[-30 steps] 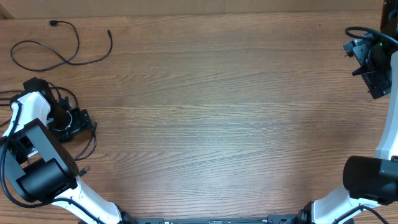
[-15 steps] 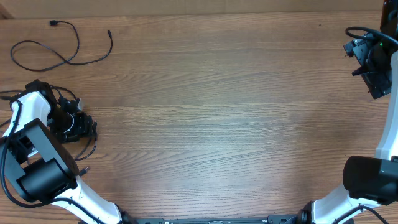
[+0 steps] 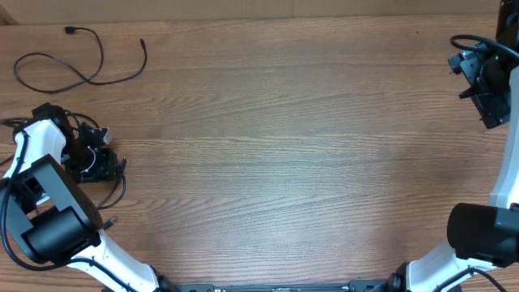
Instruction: Untangle cables
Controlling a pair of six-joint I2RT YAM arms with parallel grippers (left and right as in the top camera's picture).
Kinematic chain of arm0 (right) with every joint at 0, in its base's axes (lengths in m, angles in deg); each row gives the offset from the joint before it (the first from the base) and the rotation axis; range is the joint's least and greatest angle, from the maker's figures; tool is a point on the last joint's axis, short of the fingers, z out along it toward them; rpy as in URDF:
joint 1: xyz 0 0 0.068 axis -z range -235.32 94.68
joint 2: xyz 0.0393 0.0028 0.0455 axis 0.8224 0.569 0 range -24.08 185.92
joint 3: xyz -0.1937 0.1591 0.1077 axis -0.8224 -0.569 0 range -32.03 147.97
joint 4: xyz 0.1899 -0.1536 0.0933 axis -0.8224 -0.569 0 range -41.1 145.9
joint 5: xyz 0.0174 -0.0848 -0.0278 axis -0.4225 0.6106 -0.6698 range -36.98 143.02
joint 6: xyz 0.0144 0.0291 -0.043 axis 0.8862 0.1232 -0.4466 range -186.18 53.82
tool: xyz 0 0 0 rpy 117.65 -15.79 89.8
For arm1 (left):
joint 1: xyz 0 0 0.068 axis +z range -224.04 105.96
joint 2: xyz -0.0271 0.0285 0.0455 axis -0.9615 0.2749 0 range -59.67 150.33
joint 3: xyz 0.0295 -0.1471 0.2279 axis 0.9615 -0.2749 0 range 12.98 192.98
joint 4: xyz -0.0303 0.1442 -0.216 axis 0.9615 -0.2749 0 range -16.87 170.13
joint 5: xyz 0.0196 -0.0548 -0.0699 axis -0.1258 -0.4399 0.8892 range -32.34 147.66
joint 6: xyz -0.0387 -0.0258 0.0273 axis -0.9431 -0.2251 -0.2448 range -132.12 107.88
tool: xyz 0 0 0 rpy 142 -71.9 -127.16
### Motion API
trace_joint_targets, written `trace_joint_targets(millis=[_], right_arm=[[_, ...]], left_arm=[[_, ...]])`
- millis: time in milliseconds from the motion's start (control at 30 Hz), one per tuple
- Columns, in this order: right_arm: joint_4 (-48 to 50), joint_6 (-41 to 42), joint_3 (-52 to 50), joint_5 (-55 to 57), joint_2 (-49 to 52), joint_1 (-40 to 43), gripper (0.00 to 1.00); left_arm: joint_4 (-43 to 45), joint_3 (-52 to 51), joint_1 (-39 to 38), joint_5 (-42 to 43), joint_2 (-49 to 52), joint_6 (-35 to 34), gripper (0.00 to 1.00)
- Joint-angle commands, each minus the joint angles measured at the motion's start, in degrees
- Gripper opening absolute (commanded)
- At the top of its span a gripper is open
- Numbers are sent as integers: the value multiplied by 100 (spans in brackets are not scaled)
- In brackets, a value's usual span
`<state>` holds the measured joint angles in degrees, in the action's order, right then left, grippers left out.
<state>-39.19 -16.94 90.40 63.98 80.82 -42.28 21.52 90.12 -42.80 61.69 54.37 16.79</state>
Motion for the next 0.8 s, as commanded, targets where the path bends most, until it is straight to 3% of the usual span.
trace_joint_targets(millis=[0,767], right_arm=[[28,-20,-24,101,-39,-11,100],[28,-20,-24,101,-39,-11,100]], left_arm=[[46,-28,28,-17,-4,332,51],[238,-72,24,310,7,1123,49]])
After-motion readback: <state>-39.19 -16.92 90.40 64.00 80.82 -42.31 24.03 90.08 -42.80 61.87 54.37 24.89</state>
